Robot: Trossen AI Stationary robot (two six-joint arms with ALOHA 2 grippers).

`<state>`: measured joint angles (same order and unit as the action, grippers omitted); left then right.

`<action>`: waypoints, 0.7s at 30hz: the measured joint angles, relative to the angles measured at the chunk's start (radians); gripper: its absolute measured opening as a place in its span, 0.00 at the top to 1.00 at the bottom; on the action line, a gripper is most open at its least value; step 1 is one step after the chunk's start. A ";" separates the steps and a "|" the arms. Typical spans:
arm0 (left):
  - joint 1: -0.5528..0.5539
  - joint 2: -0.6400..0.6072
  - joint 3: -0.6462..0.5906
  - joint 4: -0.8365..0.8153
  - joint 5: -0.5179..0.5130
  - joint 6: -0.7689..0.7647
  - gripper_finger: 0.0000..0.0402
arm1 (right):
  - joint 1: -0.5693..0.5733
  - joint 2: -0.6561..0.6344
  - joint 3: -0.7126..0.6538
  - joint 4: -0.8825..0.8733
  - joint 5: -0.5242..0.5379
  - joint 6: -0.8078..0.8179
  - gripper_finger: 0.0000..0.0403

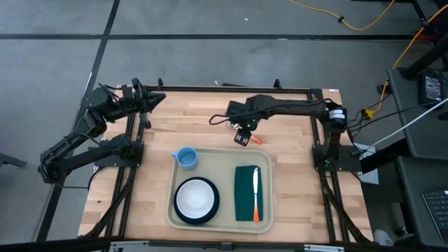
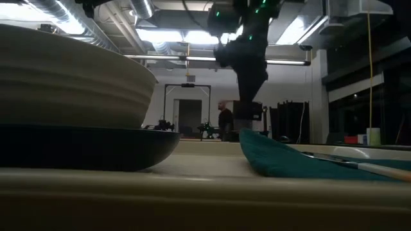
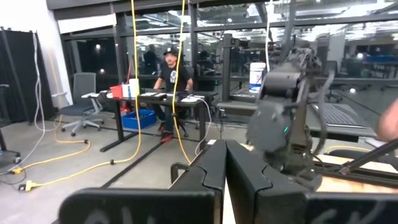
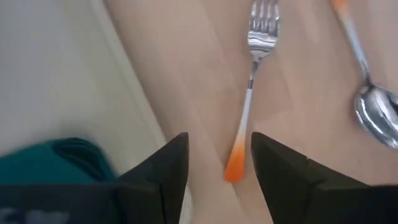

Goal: Set up tray
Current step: Put the orange fork on top of the napkin to the left of the orange knife

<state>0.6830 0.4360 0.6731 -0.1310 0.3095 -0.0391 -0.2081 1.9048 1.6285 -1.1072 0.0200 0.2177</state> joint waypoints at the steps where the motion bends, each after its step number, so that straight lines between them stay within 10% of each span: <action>1: 0.000 0.000 0.000 0.000 0.003 -0.001 0.99 | -0.004 0.015 0.000 0.000 -0.006 -0.019 0.56; 21: 0.000 0.000 0.000 0.000 -0.001 -0.026 0.99 | -0.110 0.081 0.000 0.070 -0.048 -0.116 0.56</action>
<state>0.6827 0.4359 0.6731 -0.1311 0.3088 -0.0650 -0.3182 1.9854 1.6283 -1.0374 -0.0284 0.1014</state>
